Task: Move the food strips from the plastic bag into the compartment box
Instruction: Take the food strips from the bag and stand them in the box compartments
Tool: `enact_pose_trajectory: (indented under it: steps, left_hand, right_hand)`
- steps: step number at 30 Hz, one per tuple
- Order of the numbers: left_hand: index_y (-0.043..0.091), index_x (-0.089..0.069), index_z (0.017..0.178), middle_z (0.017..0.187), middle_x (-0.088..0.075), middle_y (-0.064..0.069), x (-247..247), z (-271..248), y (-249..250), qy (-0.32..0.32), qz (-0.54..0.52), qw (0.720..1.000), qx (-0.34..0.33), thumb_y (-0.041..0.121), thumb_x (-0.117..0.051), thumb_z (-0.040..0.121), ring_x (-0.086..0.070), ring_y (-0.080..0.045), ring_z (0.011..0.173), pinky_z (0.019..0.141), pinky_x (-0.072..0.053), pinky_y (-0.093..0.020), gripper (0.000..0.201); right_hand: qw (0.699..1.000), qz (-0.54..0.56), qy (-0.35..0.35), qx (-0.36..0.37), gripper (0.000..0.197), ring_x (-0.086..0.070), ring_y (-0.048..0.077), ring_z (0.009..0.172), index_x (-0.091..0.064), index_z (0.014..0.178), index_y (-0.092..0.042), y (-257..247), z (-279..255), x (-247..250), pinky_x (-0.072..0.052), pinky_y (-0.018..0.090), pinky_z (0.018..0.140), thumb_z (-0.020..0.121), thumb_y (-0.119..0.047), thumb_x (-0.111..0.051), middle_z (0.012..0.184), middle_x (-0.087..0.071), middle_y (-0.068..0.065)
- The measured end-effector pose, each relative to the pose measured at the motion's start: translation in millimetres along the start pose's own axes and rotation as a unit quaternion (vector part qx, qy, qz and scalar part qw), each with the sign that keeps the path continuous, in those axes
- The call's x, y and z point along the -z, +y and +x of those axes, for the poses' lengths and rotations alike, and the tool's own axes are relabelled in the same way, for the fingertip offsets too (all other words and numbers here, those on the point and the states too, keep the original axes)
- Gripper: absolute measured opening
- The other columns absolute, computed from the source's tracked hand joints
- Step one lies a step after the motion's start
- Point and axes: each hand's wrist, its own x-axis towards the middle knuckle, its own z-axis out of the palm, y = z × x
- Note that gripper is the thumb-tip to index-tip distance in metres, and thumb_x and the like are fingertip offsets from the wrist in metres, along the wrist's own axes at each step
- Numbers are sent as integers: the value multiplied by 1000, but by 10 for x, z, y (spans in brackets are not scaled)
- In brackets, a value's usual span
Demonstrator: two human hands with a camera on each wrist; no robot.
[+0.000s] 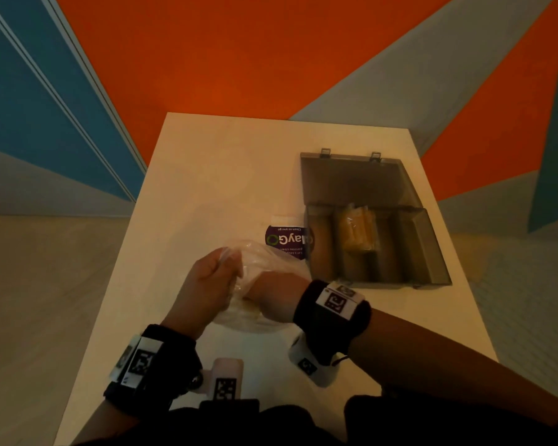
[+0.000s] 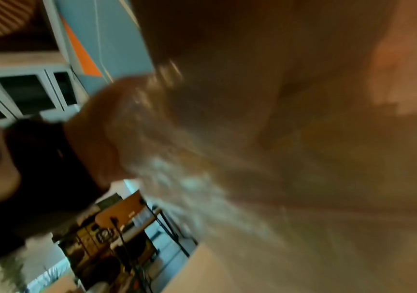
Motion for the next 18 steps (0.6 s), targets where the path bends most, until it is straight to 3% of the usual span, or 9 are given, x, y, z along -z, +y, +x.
enact_pose_trajectory:
  steps: [1,3,5,7,9,10,14,16,18]
  left_hand:
    - [14,-50,65,46,-35,7,19,16,-26,11,2,1000,-1,26,-45,98,-28,-9,39,40,-23,-19,35]
    - [14,-50,65,45,-34,7,52,47,-81,29,15,999,2,26,-44,98,-27,-10,38,40,-23,-20,36]
    - [15,-51,64,45,-36,5,59,65,-136,40,31,999,8,26,-46,98,-30,-11,38,41,-25,-22,35]
    - [19,-51,62,45,-37,4,55,76,-195,48,36,998,13,26,-47,97,-32,-12,38,43,-26,-23,36]
    - [20,-50,60,46,-38,4,63,91,-239,53,35,998,15,26,-47,97,-32,-13,38,44,-26,-24,38]
    - [20,-51,60,46,-37,4,80,101,-260,56,37,998,16,27,-47,97,-32,-13,38,45,-26,-24,38]
    - [21,-52,60,49,-34,3,194,117,-265,66,-3,997,33,29,-47,97,-28,-11,38,42,-22,-20,38]
    - [17,-51,64,49,-31,3,296,105,-258,85,-49,994,43,28,-47,97,-26,-10,37,41,-20,-18,35]
    - [17,-51,64,49,-30,4,426,92,-266,107,-84,990,47,28,-47,97,-24,-8,36,40,-18,-18,35]
  right_hand:
    - [999,24,19,11,36,-51,28,121,-55,127,-16,18,-44,55,-40,42,106,94,-8,-46,133,-56,9]
    - [998,25,24,44,38,-58,24,111,-58,121,-28,66,-128,131,-48,43,97,88,-11,-49,124,-63,2]
    - [995,66,47,53,37,-61,21,106,-61,117,-28,63,-309,297,-49,40,92,86,-10,-52,118,-67,0]
    - [977,180,95,64,33,-62,12,104,-65,117,-23,59,-522,482,-49,35,93,88,-8,-55,118,-69,1]
    - [933,329,139,50,31,-62,-4,97,-63,120,-20,34,-718,610,-51,20,90,92,-9,-57,114,-68,-4]
    - [907,392,149,32,31,-62,-7,96,-61,120,-22,29,-782,656,-50,15,88,93,-9,-56,109,-67,-10]
    - [810,543,213,-54,28,-68,-1,91,-64,104,-27,201,-975,835,-53,13,76,90,-4,-57,91,-74,-18]
    - [778,566,252,-100,26,-68,3,94,-63,114,-20,391,-1016,908,-54,12,73,90,-10,-58,102,-73,-10]
    - [750,571,280,-183,38,-64,10,100,-54,128,-16,703,-964,888,-54,17,73,90,-14,-59,116,-66,-2]
